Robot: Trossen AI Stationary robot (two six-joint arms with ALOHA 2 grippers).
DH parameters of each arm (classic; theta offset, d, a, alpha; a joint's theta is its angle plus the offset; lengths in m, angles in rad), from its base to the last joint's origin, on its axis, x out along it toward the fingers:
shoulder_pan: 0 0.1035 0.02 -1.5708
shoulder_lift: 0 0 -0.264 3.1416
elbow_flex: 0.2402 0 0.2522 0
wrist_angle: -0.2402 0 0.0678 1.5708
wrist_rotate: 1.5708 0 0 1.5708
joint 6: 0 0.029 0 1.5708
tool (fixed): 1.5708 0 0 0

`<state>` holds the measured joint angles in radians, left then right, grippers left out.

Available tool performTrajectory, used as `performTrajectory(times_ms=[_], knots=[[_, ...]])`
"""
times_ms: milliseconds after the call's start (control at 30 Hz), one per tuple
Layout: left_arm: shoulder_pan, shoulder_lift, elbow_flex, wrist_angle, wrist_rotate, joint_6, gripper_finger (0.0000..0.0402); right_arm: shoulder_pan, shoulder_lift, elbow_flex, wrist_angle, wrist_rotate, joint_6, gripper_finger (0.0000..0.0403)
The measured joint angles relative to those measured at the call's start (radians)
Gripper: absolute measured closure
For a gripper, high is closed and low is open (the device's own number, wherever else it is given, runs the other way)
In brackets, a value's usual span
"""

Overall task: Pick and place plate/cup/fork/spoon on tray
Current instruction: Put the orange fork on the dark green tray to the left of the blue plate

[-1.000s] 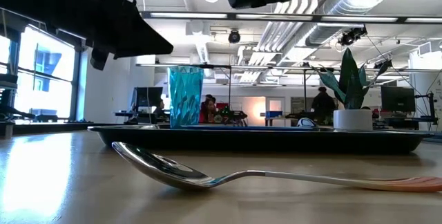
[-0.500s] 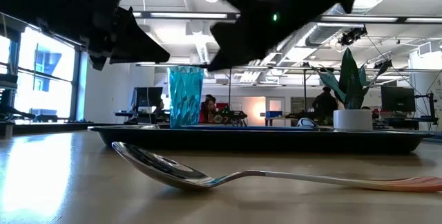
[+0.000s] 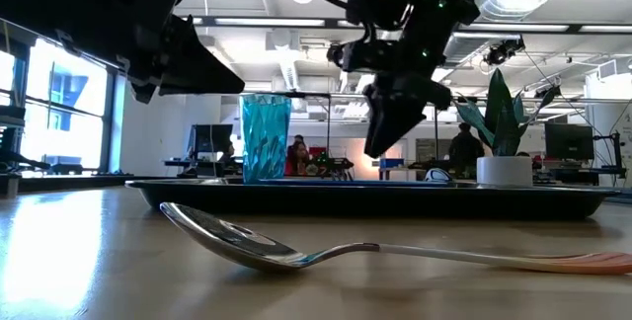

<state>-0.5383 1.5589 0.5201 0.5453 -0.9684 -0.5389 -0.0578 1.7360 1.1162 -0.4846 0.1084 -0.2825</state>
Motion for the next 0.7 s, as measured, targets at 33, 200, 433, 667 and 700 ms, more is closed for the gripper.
performTrajectory(times_ms=[33, 200, 433, 667, 700], knots=[[0.003, 0.000, 0.000, 0.000, 0.000, -0.002, 0.0401, -0.009, 0.005, -0.004, 0.007, -0.008, -0.047, 0.0292], [0.009, 0.000, 0.000, 0.000, 0.011, -0.006, 0.0401, -0.044, 0.061, -0.020, 0.054, -0.013, -0.150, 0.0292], [0.021, 0.000, 0.000, -0.002, 0.018, 0.009, 0.0401, -0.067, 0.077, -0.018, 0.069, -0.095, -0.171, 0.0292], [0.028, 0.000, 0.000, -0.003, 0.051, 0.010, 0.0401, -0.074, 0.077, -0.018, 0.074, -0.119, -0.222, 0.0292], [0.028, 0.000, 0.000, -0.003, 0.051, 0.010, 0.0401, -0.074, 0.077, -0.018, 0.080, -0.126, -0.225, 0.0292]])
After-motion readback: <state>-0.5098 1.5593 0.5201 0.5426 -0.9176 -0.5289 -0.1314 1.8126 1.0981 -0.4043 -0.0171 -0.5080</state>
